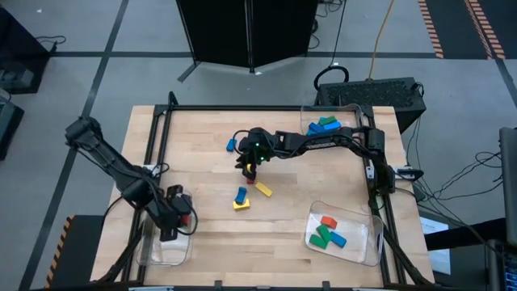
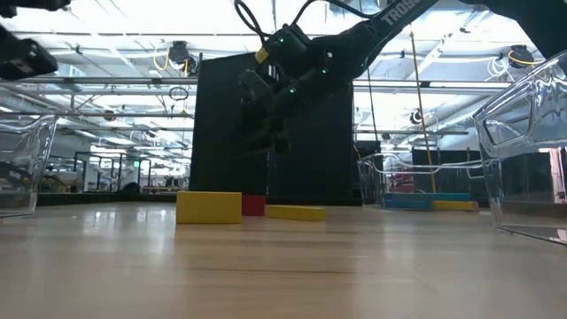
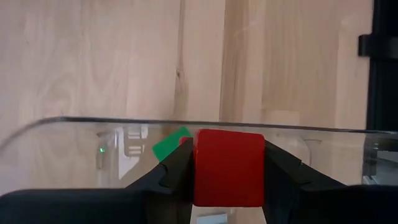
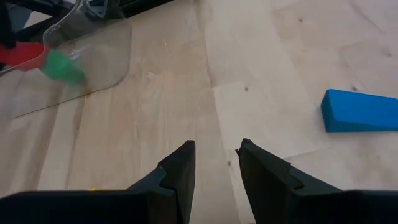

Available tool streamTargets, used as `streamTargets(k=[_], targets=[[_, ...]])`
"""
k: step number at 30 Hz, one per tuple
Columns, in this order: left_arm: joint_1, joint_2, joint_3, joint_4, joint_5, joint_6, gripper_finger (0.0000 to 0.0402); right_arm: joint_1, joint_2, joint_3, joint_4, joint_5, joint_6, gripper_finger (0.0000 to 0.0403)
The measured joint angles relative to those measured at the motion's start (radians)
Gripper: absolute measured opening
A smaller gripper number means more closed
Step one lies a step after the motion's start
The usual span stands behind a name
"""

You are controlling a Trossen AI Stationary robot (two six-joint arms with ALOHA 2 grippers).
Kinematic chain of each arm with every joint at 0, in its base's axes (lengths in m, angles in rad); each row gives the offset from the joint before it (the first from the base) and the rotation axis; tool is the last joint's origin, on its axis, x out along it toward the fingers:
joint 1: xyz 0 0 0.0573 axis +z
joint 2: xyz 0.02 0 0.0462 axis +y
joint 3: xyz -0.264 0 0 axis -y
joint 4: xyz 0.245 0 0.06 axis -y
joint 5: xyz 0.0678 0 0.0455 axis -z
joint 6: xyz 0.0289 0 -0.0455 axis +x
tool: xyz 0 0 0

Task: Sort blocks by size
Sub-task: Put the red arch block into the bottom left transparent bin, then put the blue arch block into the bottom left transparent bin

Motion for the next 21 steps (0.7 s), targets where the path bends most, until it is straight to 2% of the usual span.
streamTargets(k=[4, 9, 15, 21], targets=[[-0.029, 0.041, 0.000, -0.012, 0.027, -0.020, 0.0132, 0.000, 0.000, 0.000, 0.000, -0.052, -0.004, 0.0119], [-0.046, 0.073, 0.000, -0.012, 0.005, -0.026, 0.0146, 0.000, 0.000, 0.000, -0.001, -0.051, -0.014, 0.0119], [-0.046, 0.068, 0.000, -0.040, -0.021, -0.028, 0.0211, 0.000, 0.000, 0.000, 0.010, -0.031, -0.016, 0.0119], [-0.046, 0.068, 0.000, -0.135, 0.022, -0.041, 0.0274, 0.001, 0.000, 0.000, 0.006, 0.103, -0.046, 0.0119]])
